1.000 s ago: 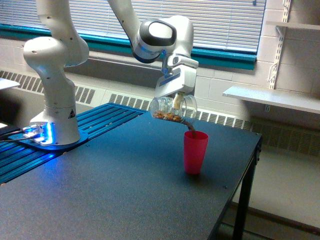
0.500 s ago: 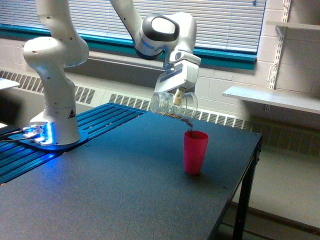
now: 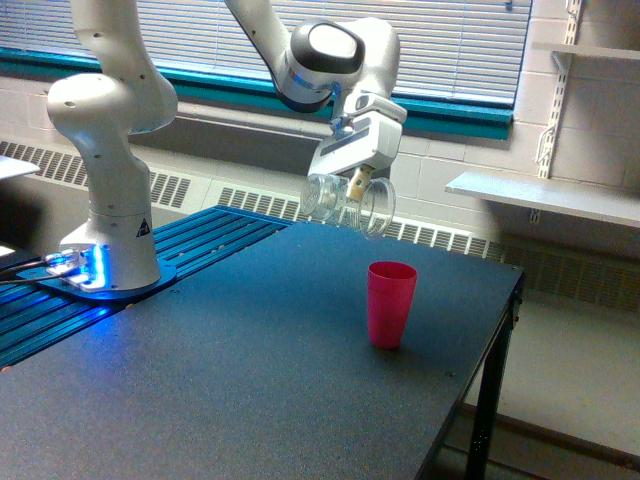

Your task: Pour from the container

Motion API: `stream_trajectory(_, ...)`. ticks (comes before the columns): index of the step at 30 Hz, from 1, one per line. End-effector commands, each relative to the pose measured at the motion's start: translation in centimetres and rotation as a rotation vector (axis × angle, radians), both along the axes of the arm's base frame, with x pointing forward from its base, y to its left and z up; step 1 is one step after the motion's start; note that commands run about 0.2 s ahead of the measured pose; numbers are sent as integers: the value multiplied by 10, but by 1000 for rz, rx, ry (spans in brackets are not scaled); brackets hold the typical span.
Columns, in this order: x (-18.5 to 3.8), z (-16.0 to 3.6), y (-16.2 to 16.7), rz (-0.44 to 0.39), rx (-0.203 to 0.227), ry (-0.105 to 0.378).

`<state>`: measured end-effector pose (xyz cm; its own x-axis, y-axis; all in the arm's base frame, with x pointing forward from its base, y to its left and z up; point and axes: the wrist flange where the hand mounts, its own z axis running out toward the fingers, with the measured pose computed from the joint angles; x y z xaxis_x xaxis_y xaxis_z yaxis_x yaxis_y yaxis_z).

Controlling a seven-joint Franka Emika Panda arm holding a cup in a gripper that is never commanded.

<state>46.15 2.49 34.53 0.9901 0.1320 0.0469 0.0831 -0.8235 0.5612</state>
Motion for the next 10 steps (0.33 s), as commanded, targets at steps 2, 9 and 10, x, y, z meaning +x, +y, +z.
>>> stream_trajectory(2, 1, 8, 5, 27, 4, 12)
stream_trajectory(9, -1, 7, 4, 21, 24, 4)
stream_trajectory(10, -1, 7, 4, 21, 24, 4)
